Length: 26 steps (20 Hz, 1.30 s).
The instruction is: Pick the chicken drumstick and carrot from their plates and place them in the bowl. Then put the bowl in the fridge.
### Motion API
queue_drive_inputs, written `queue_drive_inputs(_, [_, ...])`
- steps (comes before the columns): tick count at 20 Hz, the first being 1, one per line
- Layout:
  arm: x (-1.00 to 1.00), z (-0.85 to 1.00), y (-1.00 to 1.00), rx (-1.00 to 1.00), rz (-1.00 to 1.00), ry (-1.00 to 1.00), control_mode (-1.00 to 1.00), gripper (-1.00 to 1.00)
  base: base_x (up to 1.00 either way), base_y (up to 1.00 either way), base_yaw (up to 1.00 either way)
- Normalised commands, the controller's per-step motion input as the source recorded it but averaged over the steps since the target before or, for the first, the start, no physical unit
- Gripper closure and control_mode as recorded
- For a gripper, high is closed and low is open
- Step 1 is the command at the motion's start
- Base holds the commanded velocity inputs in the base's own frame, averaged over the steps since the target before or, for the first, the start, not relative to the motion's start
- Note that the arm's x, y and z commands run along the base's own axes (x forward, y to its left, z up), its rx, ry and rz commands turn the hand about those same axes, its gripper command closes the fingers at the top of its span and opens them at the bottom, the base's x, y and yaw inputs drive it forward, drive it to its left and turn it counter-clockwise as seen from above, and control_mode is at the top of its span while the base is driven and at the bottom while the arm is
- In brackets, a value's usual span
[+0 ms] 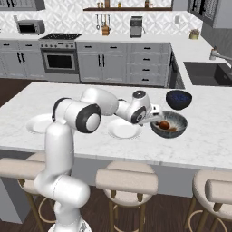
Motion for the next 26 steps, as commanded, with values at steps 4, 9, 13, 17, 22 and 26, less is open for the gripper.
queue_drive_inputs(4, [0.13,-0.05,-0.34,-0.10,0.10,0.00,-1.00,-1.00,0.00,0.00,0.00])
queue_drive_inputs(9, [0.00,-0.28,-0.24,-0.06,0.08,0.00,-1.00,-1.00,0.00,0.00,0.00])
queue_drive_inputs(13, [-0.11,-0.44,-0.01,-0.01,0.08,0.02,-1.00,-1.00,0.00,0.00,0.00])
queue_drive_inputs(17, [-0.43,-0.41,0.01,0.00,0.07,0.00,-1.00,-1.00,0.00,0.00,0.00])
queue_drive_inputs(22, [-0.43,-0.17,0.17,-0.01,0.05,0.00,-1.00,-1.00,0.00,0.00,0.00])
queue_drive_inputs(26, [-0.07,-0.02,0.52,-0.03,0.06,0.00,-1.00,-1.00,0.00,0.00,0.00])
